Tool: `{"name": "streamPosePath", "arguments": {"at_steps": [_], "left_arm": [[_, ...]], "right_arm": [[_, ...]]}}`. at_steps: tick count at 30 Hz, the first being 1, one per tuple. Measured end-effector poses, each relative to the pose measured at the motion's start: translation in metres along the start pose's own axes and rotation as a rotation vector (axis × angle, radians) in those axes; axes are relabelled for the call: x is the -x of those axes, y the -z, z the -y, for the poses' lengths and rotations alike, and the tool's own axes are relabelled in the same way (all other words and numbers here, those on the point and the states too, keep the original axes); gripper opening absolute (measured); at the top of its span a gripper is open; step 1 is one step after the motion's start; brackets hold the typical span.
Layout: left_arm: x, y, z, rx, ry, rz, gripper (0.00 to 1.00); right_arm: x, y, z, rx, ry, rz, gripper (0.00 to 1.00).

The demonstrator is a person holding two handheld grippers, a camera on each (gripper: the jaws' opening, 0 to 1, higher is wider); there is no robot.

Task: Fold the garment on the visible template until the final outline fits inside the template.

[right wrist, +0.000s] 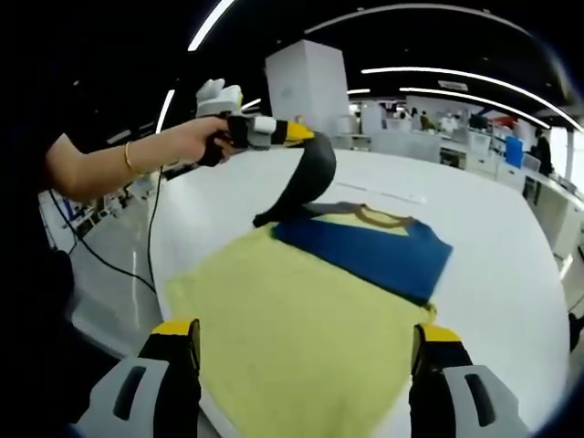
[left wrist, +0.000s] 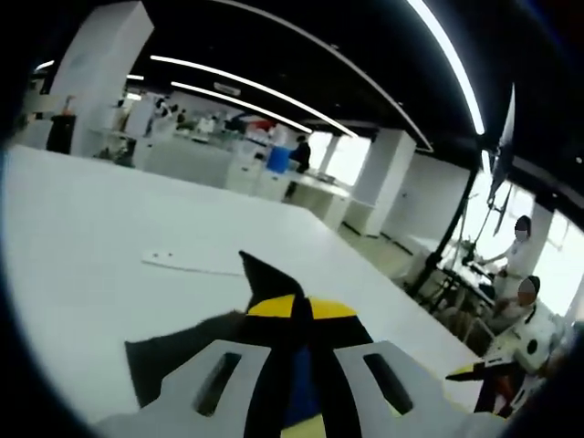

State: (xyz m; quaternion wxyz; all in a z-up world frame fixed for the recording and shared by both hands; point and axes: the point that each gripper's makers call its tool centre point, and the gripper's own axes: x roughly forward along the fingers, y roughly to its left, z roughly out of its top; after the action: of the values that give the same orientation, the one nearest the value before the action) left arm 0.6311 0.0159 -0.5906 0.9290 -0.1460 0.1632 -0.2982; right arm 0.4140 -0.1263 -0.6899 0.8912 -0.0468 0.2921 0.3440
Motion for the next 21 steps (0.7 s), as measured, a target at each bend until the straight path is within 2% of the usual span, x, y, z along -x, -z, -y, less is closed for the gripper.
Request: {"name": "streamPosePath", "arguments": {"at_steps": [15, 21], "left_arm": [[-0.043, 0.029, 0.035, 0.005, 0.078, -0.061, 0.0], [-0.063, 0.038, 0.06, 0.008, 0.13, -0.079, 0.0]], "right_arm": [[0.006, 0.004, 0.008, -0.022, 0.023, 0.002, 0.96], [0.011, 0.003, 0.016, -0.042, 0.049, 0.013, 0.96]]}}
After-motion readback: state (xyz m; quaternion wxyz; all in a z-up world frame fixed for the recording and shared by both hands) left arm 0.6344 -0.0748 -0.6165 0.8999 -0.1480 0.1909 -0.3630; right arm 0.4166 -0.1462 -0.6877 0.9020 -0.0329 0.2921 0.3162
